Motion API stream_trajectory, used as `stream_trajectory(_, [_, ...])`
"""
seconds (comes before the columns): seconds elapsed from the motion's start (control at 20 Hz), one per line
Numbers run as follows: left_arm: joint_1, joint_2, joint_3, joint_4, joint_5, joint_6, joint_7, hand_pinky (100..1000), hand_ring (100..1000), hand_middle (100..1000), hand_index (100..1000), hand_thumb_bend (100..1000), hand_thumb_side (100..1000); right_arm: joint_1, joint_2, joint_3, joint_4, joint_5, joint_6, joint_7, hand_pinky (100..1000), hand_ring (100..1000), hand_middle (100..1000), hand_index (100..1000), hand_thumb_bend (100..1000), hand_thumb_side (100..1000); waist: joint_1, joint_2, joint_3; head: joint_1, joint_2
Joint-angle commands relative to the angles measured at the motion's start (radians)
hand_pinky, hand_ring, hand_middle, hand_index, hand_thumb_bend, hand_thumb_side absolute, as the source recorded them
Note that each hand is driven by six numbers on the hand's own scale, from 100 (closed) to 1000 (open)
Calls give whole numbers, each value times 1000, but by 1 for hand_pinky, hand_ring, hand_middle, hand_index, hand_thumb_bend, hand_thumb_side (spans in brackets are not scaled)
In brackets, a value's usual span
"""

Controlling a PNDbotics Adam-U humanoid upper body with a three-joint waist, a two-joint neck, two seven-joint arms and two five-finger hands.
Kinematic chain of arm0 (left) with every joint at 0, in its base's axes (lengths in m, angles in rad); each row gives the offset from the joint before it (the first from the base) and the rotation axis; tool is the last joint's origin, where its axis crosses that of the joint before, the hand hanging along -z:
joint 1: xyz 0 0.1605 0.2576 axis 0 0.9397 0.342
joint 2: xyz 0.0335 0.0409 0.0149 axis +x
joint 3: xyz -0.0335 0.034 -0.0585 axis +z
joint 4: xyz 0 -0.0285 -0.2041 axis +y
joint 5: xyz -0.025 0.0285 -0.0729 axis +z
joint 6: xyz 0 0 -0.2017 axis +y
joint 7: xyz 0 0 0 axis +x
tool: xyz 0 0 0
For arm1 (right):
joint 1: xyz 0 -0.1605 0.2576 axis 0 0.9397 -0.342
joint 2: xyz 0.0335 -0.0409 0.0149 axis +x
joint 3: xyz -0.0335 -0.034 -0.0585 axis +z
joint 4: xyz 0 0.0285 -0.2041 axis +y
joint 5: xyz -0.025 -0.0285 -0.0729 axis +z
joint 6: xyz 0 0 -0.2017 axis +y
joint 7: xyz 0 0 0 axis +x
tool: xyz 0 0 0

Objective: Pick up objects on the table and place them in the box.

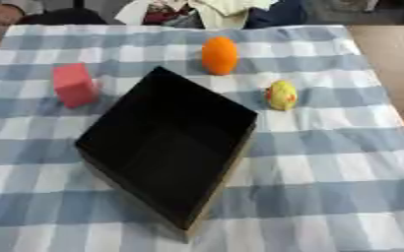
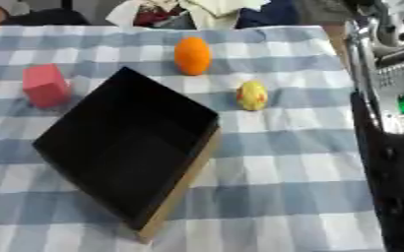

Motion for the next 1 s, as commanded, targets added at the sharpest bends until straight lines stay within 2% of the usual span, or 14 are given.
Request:
stream_trajectory(0.05, [-1,42,-1,-15,-2,-5,-5,545,719,660,833,202,893,-45,-49,6,58,42,-13,16,913,884,863,909,100,1000,3,-17,-2,-2,-10])
stream_trajectory(0.4, [30,71,-3,-15,-22,-12,-1,541,720,661,833,193,894,-151,-81,39,245,186,-93,59,914,906,879,908,100,1000,7,-20,1,-4,-7])
stream_trajectory(0.65, [49,87,-2,-15,-34,-14,5,541,720,661,834,189,893,-241,-77,64,421,326,-189,150,933,936,898,926,254,1000,9,-29,5,-3,-5])
stream_trajectory(0.8, [58,94,-2,-15,-34,-15,8,540,720,661,834,187,894,-298,-67,76,532,404,-260,214,937,947,909,939,315,1000,11,-33,6,-3,-4])
stream_trajectory(1.0, [68,97,-1,-15,-37,-16,9,538,720,661,834,185,894,-355,-47,84,649,476,-347,259,940,956,918,944,388,1000,14,-35,6,-5,-2])
